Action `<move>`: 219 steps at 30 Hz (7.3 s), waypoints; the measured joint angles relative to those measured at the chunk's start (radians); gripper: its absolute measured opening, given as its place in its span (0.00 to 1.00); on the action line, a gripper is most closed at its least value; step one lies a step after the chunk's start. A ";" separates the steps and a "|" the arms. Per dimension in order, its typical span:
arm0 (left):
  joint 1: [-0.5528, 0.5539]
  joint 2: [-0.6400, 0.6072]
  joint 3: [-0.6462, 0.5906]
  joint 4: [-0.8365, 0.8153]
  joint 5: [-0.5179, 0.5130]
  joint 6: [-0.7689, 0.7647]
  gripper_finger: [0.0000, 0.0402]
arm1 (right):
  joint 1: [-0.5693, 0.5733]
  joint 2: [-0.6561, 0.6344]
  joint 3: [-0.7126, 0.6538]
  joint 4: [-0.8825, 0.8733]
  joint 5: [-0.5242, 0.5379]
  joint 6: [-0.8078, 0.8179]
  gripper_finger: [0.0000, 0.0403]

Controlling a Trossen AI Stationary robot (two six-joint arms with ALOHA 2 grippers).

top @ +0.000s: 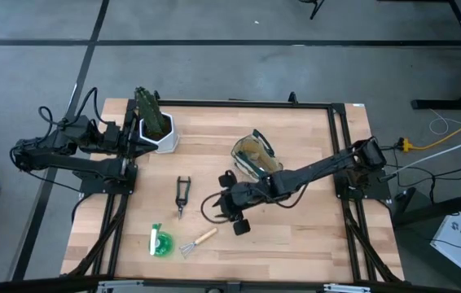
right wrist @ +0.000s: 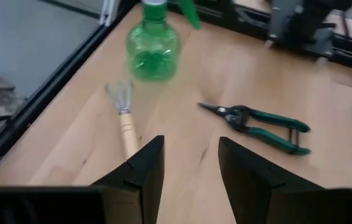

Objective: Pick & Place Garden tools in Gardening bag
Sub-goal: Put the brown hand rake into the gardening bag

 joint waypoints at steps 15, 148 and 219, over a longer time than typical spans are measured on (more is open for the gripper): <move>0.000 0.000 0.000 0.000 0.000 0.000 0.02 | 0.098 0.182 0.196 -0.046 0.006 -0.038 0.58; 0.000 0.000 0.000 0.000 0.000 0.000 0.01 | -0.003 0.196 0.251 -0.253 0.130 0.071 0.17; 0.000 0.000 0.000 0.000 0.000 0.000 0.01 | -0.157 -0.489 -0.595 0.071 0.525 0.749 0.17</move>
